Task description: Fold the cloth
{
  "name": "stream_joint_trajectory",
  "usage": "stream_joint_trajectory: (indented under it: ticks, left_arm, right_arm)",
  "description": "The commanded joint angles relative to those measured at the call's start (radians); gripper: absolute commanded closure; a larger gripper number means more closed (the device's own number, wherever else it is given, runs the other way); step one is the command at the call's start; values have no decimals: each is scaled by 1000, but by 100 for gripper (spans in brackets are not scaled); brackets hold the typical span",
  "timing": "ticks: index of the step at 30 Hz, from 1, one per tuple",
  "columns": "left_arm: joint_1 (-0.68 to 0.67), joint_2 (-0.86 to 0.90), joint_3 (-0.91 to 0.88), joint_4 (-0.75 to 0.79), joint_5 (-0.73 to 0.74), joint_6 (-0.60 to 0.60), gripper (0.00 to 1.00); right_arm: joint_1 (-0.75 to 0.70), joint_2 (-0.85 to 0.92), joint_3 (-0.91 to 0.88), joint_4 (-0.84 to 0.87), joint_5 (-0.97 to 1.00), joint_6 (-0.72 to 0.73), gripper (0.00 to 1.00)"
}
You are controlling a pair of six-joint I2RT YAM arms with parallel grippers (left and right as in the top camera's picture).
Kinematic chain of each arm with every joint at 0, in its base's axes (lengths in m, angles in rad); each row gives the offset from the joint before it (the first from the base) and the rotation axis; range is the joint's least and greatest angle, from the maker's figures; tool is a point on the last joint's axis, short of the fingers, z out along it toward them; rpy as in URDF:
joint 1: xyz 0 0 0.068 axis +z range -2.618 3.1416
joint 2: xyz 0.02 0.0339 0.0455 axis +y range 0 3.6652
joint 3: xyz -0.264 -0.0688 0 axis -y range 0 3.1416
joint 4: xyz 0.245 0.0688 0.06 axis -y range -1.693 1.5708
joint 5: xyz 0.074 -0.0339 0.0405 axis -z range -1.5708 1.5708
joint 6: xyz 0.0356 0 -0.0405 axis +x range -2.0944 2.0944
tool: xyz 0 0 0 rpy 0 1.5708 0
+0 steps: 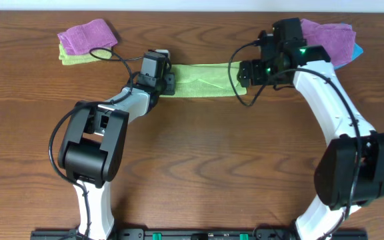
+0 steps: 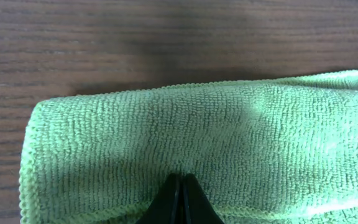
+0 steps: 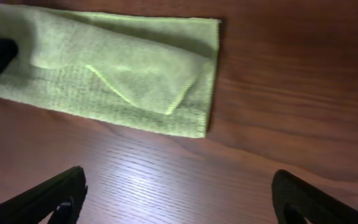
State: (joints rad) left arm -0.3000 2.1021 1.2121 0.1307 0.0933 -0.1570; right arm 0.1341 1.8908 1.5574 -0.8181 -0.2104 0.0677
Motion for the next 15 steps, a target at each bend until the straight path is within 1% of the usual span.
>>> stream_joint_trajectory:
  ticks: [1,7,12,15]
  left_arm:
    - [-20,18,10,-40,-1,5,94]
    - [-26,18,10,-48,-26,4,94]
    - [-26,18,10,-54,-26,4,94]
    - [-26,18,10,-54,-26,3,94]
  right_arm:
    - [-39,22,-16,-3,-26,-6,2]
    - [-97,107,-37,30,-276,-23,1]
    - [-116,183,-37,34,-394,-45,1]
    - [-117,204,-37,50,-422,-48,1]
